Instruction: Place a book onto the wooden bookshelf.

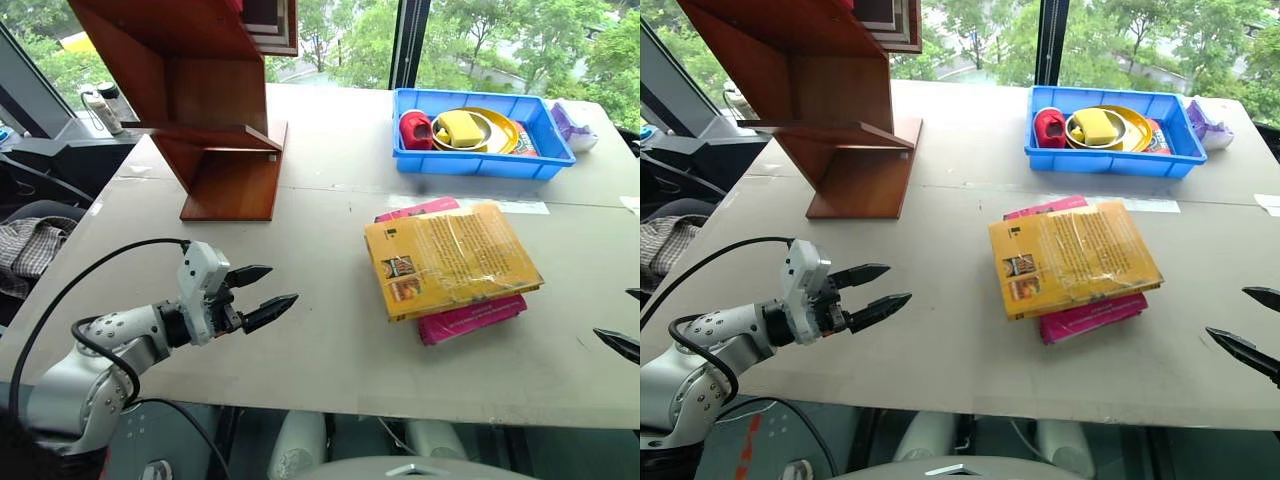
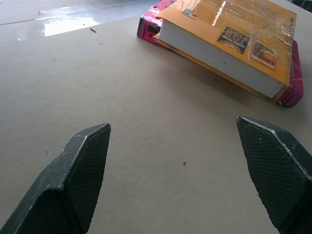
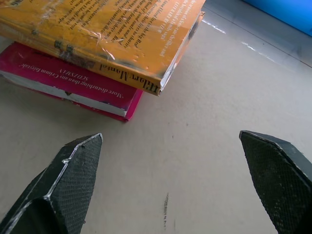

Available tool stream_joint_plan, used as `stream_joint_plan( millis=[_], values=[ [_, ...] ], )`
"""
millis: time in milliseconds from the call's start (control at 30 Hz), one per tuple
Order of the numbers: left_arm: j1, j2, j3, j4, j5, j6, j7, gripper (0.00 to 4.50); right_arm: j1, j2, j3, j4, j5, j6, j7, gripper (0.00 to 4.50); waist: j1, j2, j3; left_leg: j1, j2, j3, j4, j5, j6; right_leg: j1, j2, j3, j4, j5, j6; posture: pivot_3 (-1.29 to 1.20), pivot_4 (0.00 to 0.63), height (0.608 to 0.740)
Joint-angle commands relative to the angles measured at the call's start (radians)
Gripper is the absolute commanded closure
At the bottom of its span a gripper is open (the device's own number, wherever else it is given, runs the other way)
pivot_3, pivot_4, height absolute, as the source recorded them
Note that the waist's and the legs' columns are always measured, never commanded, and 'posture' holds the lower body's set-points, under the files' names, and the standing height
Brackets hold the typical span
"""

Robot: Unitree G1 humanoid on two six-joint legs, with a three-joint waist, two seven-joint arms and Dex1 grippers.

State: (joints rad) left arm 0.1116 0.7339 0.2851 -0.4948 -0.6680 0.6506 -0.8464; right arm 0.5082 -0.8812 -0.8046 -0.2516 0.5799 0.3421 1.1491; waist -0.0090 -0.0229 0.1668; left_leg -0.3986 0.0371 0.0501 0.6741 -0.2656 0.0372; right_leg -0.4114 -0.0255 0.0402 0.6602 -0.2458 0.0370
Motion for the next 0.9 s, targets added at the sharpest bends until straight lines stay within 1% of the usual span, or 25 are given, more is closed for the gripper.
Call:
stream_joint_plan(
  millis=[33,100,167,233,333,400,433,467,533,567,600,667,700,733,800,900],
  values=[
    [-0.037,0.0,0.006,0.007,0.0,-0.048,-0.018,0.27,-0.064,-0.012,-0.024,-0.026,-0.019,-0.009,-0.075,0.0,0.0,0.0,0.0,0.0,0.0,0.0,0.0,0.0,0.0,0.0,0.0,0.0,0.0,0.0,0.0,0.0,0.15,0.74],
    [-0.076,-0.009,-0.01,0.038,0.001,-0.083,-0.044,0.27,-0.145,-0.026,-0.033,-0.066,-0.009,0.05,-0.181,0.0,-0.003,0.0,0.0,0.0,0.0,0.0,-0.001,0.0,0.0,0.0,0.002,0.0,-0.001,0.0,0.0,0.0,0.15,0.74],
    [-0.102,-0.008,-0.014,0.047,-0.013,-0.103,-0.076,0.27,-0.182,-0.078,-0.044,-0.124,0.011,0.159,-0.22,0.0,-0.004,0.001,0.0,0.001,0.0,0.003,-0.001,0.0,0.0,-0.001,0.005,0.001,0.0,0.0,0.0,0.0,0.15,0.74],
    [-0.119,-0.003,-0.014,0.039,-0.036,-0.107,-0.104,0.27,-0.229,-0.12,-0.033,-0.195,-0.06,0.242,-0.338,0.0,-0.004,0.001,0.0,0.002,0.0,0.003,-0.001,0.0,0.0,-0.001,0.005,0.001,0.001,0.0,0.0,0.0,0.15,0.74],
    [-0.121,0.016,-0.02,0.02,-0.025,-0.156,-0.168,0.27,-0.353,-0.211,0.062,-0.185,0.022,0.416,-0.376,0.0,-0.006,0.0,0.0,0.001,0.0,0.002,-0.002,0.0,0.0,-0.001,0.006,0.0,0.0,0.0,0.0,0.0,0.15,0.74],
    [-0.125,0.021,-0.027,0.007,-0.015,-0.188,-0.194,0.27,-0.443,-0.261,0.16,-0.153,0.016,0.489,-0.406,0.0,-0.005,0.0,0.0,0.001,0.0,0.004,-0.003,0.0,0.0,-0.002,0.006,0.002,0.0,0.0,-0.001,0.0,0.15,0.74],
    [-0.122,0.027,-0.029,-0.005,-0.024,-0.194,-0.211,0.26,-0.516,-0.275,0.227,-0.13,0.024,0.55,-0.438,0.56,-0.004,0.0,0.0,0.002,0.0,0.004,-0.003,0.0,0.0,-0.002,0.006,0.001,-0.001,0.0,-0.001,0.0,0.15,0.74],
    [-0.118,0.033,-0.035,-0.019,-0.027,-0.204,-0.229,0.26,-0.577,-0.293,0.296,-0.109,0.018,0.591,-0.456,0.9,-0.004,-0.001,0.0,0.001,0.0,0.003,-0.004,0.0,0.0,-0.002,0.006,0.001,-0.001,0.0,-0.001,0.0,0.15,0.74],
    [-0.103,0.043,-0.039,-0.042,-0.028,-0.227,-0.254,0.26,-0.707,-0.299,0.441,-0.069,-0.018,0.636,-0.488,1.85,-0.005,0.0,0.0,0.001,0.0,0.004,-0.004,0.0,0.0,-0.003,0.006,0.002,-0.001,0.0,-0.001,0.0,0.15,0.74],
    [-0.1,0.045,-0.041,-0.049,-0.032,-0.227,-0.256,0.26,-0.753,-0.298,0.49,-0.053,-0.033,0.644,-0.493,2.22,-0.006,0.0,0.0,0.001,0.0,0.005,-0.004,0.0,0.0,-0.003,0.005,0.002,-0.001,0.0,-0.001,0.0,0.15,0.74],
    [-0.096,0.048,-0.037,-0.053,-0.039,-0.225,-0.257,0.26,-0.802,-0.293,0.546,-0.038,-0.052,0.655,-0.498,2.68,-0.006,0.0,0.001,0.001,0.0,0.005,-0.004,0.0,0.0,-0.003,0.005,0.003,-0.001,0.001,-0.001,0.0,0.15,0.74],
    [-0.087,0.056,-0.038,-0.069,-0.042,-0.221,-0.257,0.26,-0.883,-0.29,0.691,0.01,-0.142,0.622,-0.495,3.73,-0.004,0.0,0.001,0.0,0.0,0.006,-0.004,0.0,0.0,-0.005,0.005,0.003,-0.001,0.001,-0.001,0.0,0.15,0.74],
    [-0.083,0.059,-0.042,-0.08,-0.04,-0.221,-0.256,0.26,-0.917,-0.283,0.743,0.032,-0.172,0.614,-0.494,4.34,-0.003,0.0,0.001,0.0,0.001,0.005,-0.005,0.0,0.0,-0.005,0.006,0.002,-0.001,0.001,-0.001,0.0,0.15,0.74],
    [-0.078,0.059,-0.044,-0.091,-0.04,-0.22,-0.251,0.26,-0.943,-0.278,0.789,0.049,-0.197,0.607,-0.486,4.43,-0.003,0.0,0.001,-0.001,0.001,0.005,-0.005,0.0,0.0,-0.005,0.006,0.002,-0.001,0.001,-0.001,0.0,0.15,0.74],
    [-0.067,0.056,-0.049,-0.114,-0.044,-0.212,-0.233,0.26,-0.968,-0.28,0.858,0.072,-0.241,0.595,-0.464,4.43,-0.002,0.0,0.001,-0.002,0.0,0.006,-0.005,0.0,0.0,-0.006,0.005,0.003,-0.002,0.001,0.0,0.0,0.15,0.74],
    [-0.046,0.053,-0.053,-0.144,-0.049,-0.202,-0.211,0.26,-0.968,-0.28,0.897,0.07,-0.257,0.599,-0.426,4.43,-0.002,0.001,0.001,-0.002,0.001,0.006,-0.005,0.0,0.0,-0.006,0.005,0.003,-0.002,0.001,0.001,0.0,0.15,0.74]
  ],
)
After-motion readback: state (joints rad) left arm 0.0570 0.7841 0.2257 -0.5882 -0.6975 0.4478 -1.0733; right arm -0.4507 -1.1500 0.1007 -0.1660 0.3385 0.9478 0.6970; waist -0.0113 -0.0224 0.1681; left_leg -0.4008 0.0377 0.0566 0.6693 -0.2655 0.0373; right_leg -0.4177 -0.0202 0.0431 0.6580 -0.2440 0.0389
